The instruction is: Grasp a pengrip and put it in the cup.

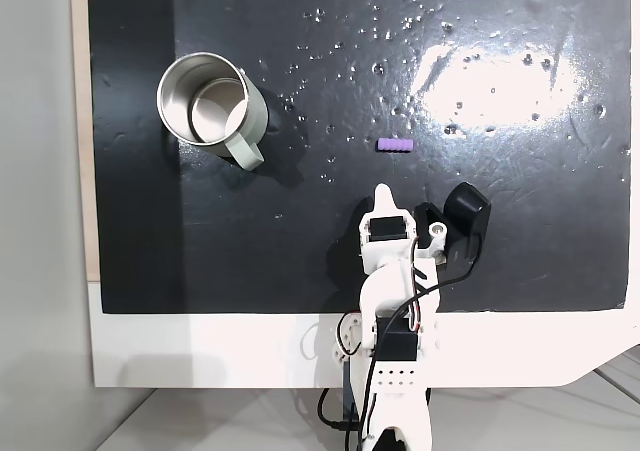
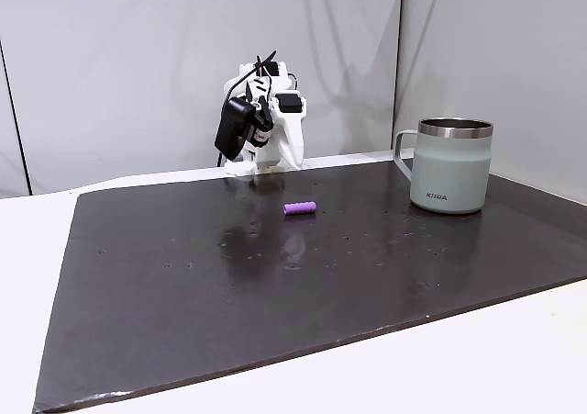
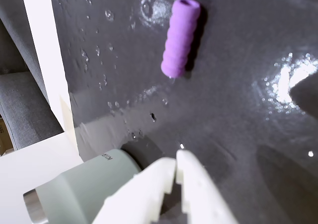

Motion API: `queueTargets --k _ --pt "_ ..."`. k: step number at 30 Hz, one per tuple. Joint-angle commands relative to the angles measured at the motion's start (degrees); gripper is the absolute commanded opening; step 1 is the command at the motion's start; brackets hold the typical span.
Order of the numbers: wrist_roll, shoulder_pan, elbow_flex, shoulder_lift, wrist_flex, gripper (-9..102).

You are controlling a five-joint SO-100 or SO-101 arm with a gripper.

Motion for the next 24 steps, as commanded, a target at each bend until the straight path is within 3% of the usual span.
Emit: queueTargets --k 1,12,24 --pt "-0.09 -0.62 -0.35 0.62 -1.93 0" --pt "-0.70 -1.93 -3.96 -1.41 -1.93 0" --pt "6.59 -2.72 -25.84 -37.79 -3.60 0"
